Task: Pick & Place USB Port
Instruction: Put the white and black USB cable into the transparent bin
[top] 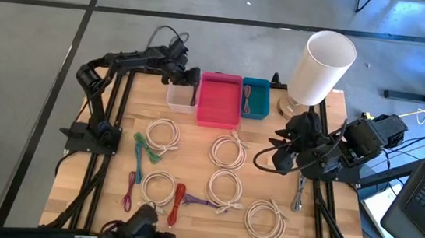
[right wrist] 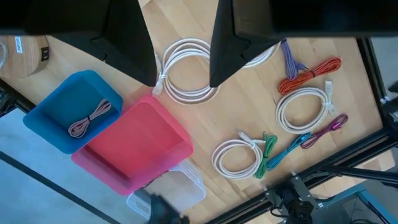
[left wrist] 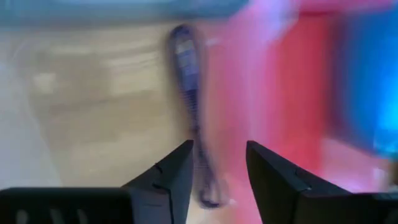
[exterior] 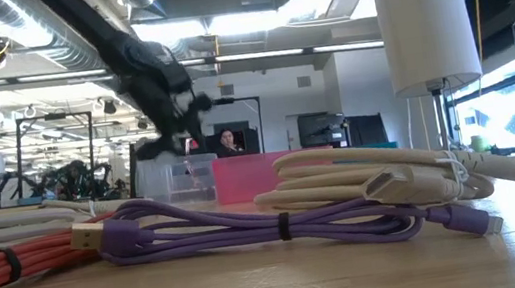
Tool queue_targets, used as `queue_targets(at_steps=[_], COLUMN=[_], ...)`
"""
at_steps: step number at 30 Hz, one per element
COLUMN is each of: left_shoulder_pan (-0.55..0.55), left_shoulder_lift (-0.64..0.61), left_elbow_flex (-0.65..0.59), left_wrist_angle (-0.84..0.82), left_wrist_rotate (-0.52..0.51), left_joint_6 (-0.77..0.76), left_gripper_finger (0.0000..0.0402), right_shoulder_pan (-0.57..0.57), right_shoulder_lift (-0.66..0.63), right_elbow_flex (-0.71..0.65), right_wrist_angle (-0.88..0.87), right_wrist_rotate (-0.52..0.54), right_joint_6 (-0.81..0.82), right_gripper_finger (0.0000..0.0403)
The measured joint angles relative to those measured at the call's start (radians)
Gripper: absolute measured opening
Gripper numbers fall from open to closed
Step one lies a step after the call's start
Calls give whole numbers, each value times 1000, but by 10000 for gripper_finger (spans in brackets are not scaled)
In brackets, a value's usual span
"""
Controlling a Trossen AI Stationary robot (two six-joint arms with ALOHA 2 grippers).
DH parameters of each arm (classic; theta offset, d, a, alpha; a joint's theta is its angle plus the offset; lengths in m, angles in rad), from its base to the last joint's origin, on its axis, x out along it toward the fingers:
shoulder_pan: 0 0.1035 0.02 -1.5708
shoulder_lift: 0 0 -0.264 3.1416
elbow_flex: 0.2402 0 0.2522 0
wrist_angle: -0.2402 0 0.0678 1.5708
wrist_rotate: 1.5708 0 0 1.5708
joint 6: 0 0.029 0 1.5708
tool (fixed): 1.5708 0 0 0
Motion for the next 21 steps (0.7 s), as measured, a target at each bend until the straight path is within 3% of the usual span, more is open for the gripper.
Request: queue_targets(at_steps=[4, 9, 16, 21], left_shoulder_pan=[5, -69, -276, -387], left_shoulder_lift=[-139, -378, -740, -921], left_elbow_flex=[1, -3, -91, -139], left_wrist_angle=[-67, -255, -256, -162], left_wrist_rotate=[30, -44, -193, -279], left_joint_6=[91, 229, 237, 222], left_gripper_finger=[143, 137, 132, 129], right_shoulder_pan=[0, 0, 79, 224], right_shoulder_lift=[0, 0, 2, 2], right_elbow_flex=[0, -48, -351, -615], right_wrist_angle=[0, 1, 89, 301], right_wrist_rotate=[-20, -133, -457, -595], right_joint_6=[12, 143, 602, 1030], right_gripper_finger=[151, 151, 151, 151])
